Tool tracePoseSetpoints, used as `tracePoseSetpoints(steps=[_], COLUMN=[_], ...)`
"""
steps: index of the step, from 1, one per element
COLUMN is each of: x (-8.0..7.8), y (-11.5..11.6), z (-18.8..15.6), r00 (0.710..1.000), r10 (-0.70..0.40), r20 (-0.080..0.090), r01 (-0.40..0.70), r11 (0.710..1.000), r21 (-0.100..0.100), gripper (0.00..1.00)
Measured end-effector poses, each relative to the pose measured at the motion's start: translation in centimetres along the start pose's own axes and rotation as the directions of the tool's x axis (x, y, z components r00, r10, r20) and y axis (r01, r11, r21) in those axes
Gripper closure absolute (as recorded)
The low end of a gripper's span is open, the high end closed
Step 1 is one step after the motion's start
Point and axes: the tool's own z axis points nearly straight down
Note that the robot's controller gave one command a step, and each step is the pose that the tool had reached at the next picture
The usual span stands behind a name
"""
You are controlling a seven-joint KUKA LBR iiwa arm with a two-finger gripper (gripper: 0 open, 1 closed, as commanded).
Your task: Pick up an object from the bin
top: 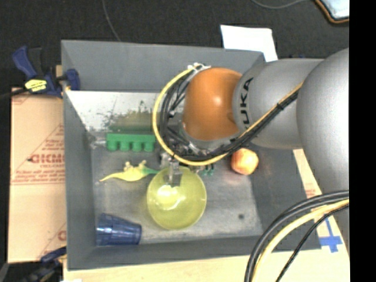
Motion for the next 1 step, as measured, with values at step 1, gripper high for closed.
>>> tracePoseSetpoints(steps=[1], x=[0.01], y=[-0.02], z=[-2.12], r00=[1.0], r10=[0.002], r20=[-0.001], r01=[-0.002], r11=[1.0], r21=[0.0], gripper=[1.0])
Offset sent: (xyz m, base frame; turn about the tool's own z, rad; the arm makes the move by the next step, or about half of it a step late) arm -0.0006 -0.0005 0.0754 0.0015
